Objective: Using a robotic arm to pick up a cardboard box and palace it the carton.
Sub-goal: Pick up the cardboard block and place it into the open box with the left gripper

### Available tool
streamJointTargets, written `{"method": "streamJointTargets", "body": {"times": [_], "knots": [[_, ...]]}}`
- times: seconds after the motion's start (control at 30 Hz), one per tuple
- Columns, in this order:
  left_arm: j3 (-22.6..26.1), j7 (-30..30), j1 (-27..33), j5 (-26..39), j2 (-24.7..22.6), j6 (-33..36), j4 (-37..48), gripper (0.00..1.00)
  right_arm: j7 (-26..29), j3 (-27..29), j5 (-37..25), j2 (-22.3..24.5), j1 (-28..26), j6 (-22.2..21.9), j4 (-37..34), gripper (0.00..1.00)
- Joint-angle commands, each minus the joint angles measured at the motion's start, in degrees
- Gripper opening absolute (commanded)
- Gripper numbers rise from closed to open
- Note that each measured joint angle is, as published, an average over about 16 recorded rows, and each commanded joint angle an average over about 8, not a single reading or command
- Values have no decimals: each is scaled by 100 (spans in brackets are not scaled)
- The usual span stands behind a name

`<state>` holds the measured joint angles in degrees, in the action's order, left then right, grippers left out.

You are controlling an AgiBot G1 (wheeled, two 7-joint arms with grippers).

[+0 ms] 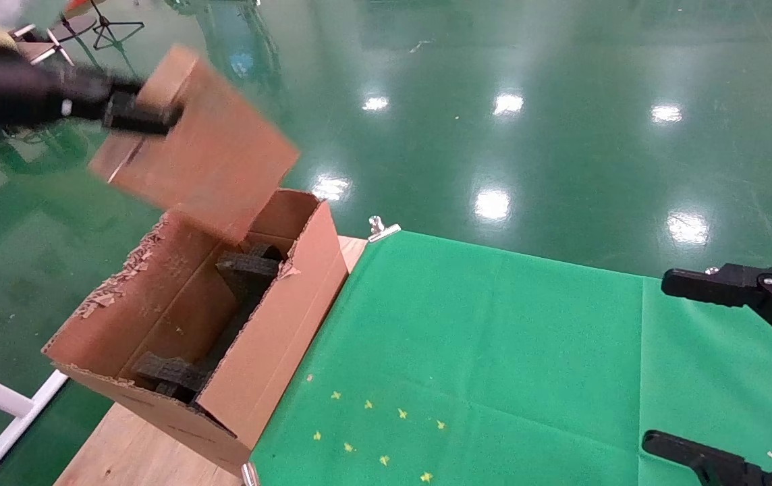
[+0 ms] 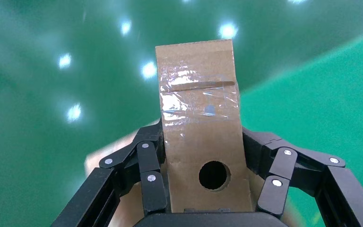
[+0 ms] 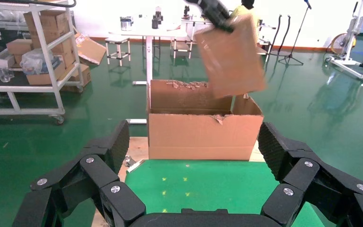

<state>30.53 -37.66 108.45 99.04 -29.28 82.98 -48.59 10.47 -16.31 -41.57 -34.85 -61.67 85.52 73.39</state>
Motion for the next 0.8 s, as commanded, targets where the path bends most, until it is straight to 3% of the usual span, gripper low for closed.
{"method": "streamJointTargets", "body": {"times": [0.03,0.3,0.8], "knots": [[100,296,83,273,8,-30,300,0,0,-1,0,0,0,0,0,100],[501,799,145,1132,-321,-551,1533,0,-2,-4,3,1,-1,-2,0,100],[951,789,147,1999,-1044,-1356,3108,0,-5,-9,6,4,-2,-4,0,100]]}}
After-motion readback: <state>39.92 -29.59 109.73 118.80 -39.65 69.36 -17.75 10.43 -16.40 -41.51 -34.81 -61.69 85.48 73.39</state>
